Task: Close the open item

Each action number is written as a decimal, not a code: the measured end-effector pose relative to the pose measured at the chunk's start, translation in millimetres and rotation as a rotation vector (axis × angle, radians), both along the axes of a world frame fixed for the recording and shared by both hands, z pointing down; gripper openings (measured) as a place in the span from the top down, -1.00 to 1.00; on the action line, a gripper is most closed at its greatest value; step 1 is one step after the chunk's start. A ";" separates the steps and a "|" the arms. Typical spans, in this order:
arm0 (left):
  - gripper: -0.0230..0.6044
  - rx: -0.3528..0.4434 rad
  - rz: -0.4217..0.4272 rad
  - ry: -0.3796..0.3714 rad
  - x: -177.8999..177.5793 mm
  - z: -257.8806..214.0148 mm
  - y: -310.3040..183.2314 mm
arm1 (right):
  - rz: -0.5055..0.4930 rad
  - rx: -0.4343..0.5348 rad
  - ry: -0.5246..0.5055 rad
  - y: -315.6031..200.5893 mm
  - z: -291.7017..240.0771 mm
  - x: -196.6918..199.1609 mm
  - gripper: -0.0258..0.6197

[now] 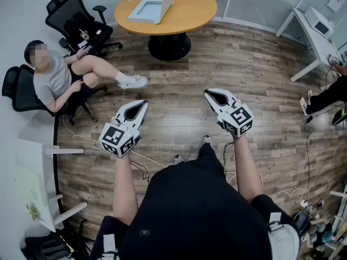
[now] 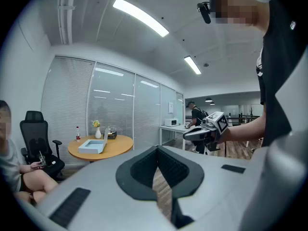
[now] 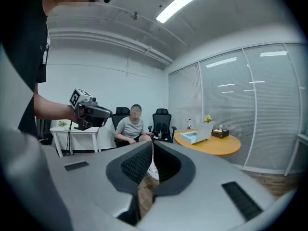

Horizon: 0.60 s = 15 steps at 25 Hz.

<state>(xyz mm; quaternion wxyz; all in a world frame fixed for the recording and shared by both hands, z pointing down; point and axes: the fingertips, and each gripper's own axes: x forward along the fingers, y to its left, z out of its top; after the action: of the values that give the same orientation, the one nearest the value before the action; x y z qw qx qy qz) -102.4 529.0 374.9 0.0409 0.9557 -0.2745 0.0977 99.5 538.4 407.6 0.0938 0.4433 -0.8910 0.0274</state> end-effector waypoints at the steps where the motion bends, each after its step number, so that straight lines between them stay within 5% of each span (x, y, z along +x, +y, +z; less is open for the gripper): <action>1: 0.91 0.000 0.001 0.000 -0.7 0.6 -0.2 | -0.002 0.000 0.001 -1.1 0.2 -1.0 0.90; 15: 0.91 0.002 0.011 -0.001 -2.0 -1.7 -6.6 | -0.010 0.002 0.028 -9.4 8.7 -3.0 0.90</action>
<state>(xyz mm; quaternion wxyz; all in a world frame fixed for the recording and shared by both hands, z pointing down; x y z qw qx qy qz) -104.4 522.4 373.2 0.0392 0.9571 -0.2696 0.0983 96.6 529.0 416.3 0.1063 0.4392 -0.8919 0.0199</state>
